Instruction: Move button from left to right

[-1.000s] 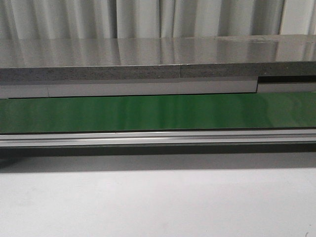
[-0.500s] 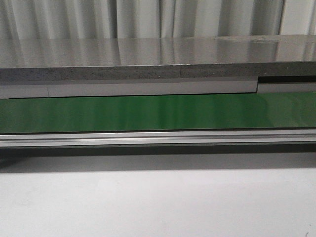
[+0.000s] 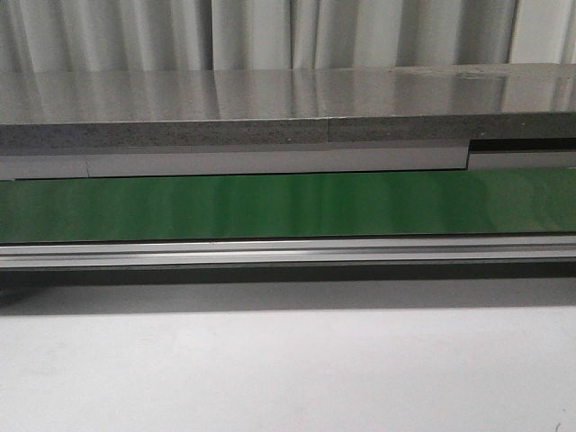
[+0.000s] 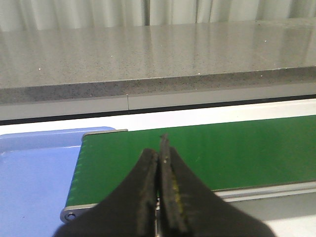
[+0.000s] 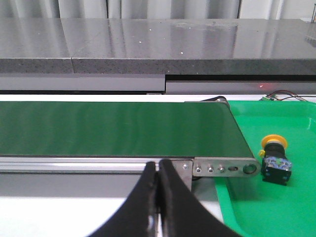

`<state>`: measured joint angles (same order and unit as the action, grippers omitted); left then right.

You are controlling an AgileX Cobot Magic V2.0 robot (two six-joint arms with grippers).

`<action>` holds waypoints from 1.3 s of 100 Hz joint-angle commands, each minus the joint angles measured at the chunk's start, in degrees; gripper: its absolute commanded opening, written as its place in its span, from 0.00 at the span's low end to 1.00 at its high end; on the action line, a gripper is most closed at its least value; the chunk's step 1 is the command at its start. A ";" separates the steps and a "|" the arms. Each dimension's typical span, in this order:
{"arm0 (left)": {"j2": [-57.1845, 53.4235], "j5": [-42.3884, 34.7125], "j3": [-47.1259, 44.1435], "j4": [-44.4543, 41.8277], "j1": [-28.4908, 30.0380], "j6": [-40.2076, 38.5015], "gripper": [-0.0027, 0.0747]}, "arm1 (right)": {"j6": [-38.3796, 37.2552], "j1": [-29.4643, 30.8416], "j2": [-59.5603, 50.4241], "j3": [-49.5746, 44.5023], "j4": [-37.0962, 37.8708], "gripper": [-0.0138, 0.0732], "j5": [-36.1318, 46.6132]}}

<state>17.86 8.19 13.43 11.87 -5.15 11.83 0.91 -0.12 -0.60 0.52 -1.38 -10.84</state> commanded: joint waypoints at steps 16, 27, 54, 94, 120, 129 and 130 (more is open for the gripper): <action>0.41 -4.48 1.72 0.69 -0.23 -0.07 0.01 | -0.16 0.25 -1.06 -1.24 -0.67 0.08 4.48; 0.41 -4.48 1.72 0.69 -0.23 -0.07 0.01 | -0.16 0.25 -1.06 -1.24 -0.67 0.08 4.58; 0.41 -4.48 1.72 0.69 -0.23 -0.07 0.01 | -0.16 0.25 -1.06 -1.24 -0.67 0.08 4.20; 0.41 -4.48 1.72 0.69 -0.23 -0.07 0.01 | -0.16 0.25 -1.06 -1.24 -0.67 0.08 4.20; 0.41 -4.48 1.72 0.69 -0.23 -0.07 0.01 | -0.16 0.25 -1.06 -1.24 -0.67 0.08 4.20; 0.41 -4.48 1.72 0.69 -0.23 -0.07 0.01 | -0.16 0.25 -1.06 -1.24 -0.67 0.08 4.20; 0.41 -4.48 1.72 0.69 -0.23 -0.07 0.01 | -0.16 0.25 -1.06 -1.24 -0.67 0.08 4.20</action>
<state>17.86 8.19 13.43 11.87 -5.15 11.83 0.77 0.00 -0.60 -1.58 -1.81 -10.88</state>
